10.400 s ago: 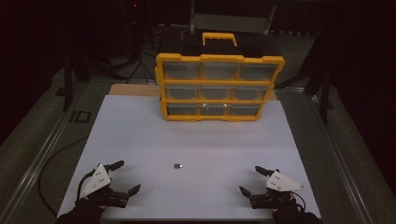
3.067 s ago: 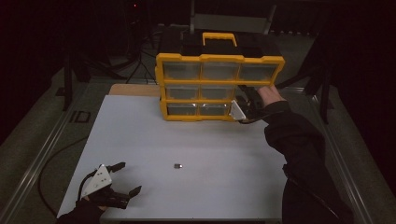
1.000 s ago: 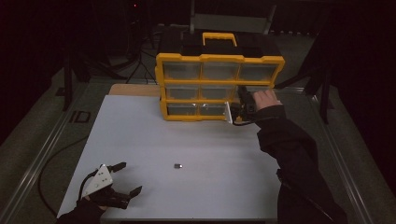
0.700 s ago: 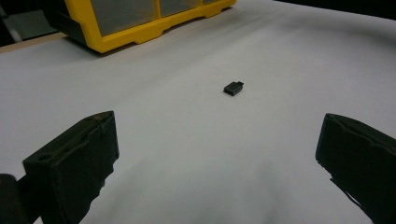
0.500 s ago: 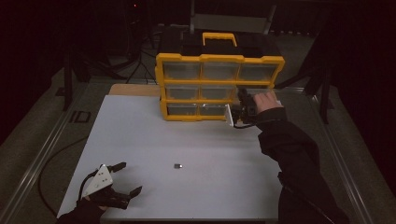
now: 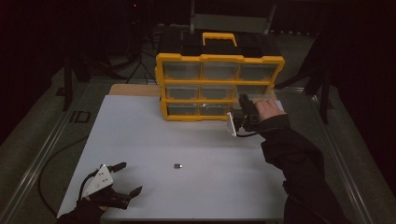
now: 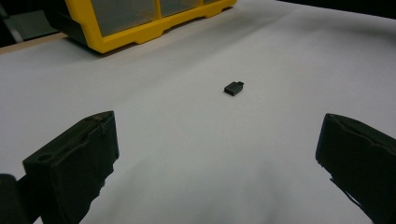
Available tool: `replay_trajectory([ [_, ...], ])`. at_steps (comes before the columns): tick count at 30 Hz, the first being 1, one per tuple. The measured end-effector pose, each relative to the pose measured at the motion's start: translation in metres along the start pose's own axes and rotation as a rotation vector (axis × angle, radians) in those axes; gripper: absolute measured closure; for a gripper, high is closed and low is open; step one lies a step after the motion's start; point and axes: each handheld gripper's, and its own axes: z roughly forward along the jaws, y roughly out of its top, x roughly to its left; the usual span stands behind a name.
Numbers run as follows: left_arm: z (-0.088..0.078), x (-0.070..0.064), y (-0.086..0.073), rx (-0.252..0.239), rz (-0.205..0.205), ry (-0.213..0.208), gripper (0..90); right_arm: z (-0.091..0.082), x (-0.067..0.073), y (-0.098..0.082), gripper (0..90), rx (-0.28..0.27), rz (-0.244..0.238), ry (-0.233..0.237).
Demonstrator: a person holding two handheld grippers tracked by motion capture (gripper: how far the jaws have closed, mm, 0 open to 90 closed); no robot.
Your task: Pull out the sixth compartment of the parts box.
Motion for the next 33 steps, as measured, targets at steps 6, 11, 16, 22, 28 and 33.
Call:
replay_trajectory([
  [6, 0.000, 0.000, 0.000, -0.001, 0.001, 0.001, 0.0, -0.003, 0.002, 0.000, 78.9, 0.003, 0.003, -0.004],
  [11, 0.000, 0.000, 0.000, -0.001, 0.001, 0.000, 0.0, -0.009, 0.000, -0.001, 79.1, -0.018, 0.010, -0.001],
  [16, 0.000, 0.000, 0.000, -0.002, 0.000, 0.000, 0.0, -0.017, 0.001, -0.001, 79.1, -0.022, 0.006, 0.002],
  [22, 0.000, 0.000, 0.000, -0.002, -0.001, 0.000, 0.0, -0.026, 0.002, -0.003, 79.1, -0.044, -0.001, -0.005],
  [28, 0.000, 0.000, 0.000, -0.002, -0.001, 0.000, 0.0, -0.035, 0.002, -0.004, 79.1, -0.057, -0.011, -0.005],
  [33, 0.000, 0.000, 0.000, -0.002, -0.001, 0.000, 0.0, -0.040, 0.004, -0.007, 79.0, -0.059, -0.001, -0.001],
])
